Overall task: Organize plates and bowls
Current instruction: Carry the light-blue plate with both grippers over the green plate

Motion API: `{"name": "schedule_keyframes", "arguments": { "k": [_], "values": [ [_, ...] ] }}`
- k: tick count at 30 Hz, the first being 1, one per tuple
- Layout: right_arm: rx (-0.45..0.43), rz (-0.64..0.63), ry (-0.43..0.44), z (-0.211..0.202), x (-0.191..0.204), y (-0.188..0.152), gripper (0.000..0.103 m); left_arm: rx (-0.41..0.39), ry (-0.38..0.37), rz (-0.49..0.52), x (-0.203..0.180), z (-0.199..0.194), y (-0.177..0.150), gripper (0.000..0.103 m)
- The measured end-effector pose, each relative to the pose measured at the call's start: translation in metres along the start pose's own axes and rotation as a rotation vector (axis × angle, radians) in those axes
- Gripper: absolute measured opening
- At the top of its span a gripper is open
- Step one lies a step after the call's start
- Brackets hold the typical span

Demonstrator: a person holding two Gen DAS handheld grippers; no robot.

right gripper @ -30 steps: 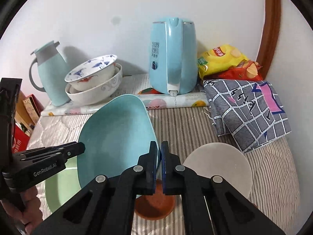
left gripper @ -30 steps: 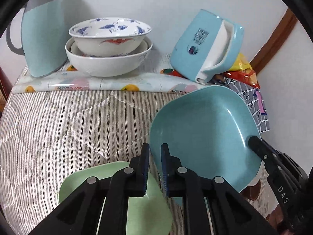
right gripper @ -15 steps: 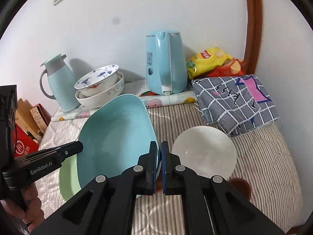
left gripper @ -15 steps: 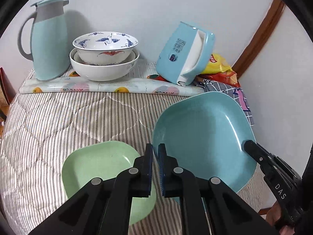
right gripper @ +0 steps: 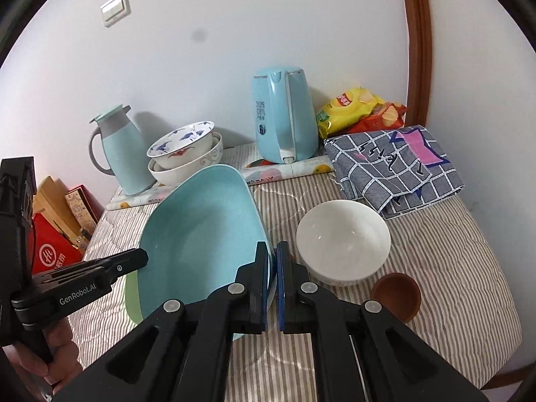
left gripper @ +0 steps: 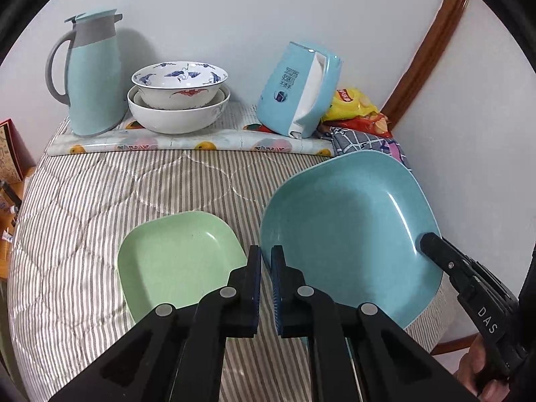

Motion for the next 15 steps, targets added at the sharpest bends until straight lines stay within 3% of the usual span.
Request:
{"name": "schedule_keyframes", "arguments": {
  "k": [4,15],
  "values": [
    [-0.007,0.003,0.006,-0.008,0.004,-0.003,0.005,0.024,-0.035,-0.016,0.000,-0.005,-0.008,0.013],
    [0.014,0.011,0.038,-0.008,0.017,-0.015,0.005,-0.008,-0.019,-0.017,0.010,-0.014,-0.013,0.011]
  ]
}}
Point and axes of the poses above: each gripper's, at about its wrist camera, not at the fingertips, and z roughly the way its jaws point, x to its left, y to its top, the point moved 9 cm from there along z, roughly the way its jaws point, and after that the axes turned 12 degrees about -x, right-handed, at the moved point
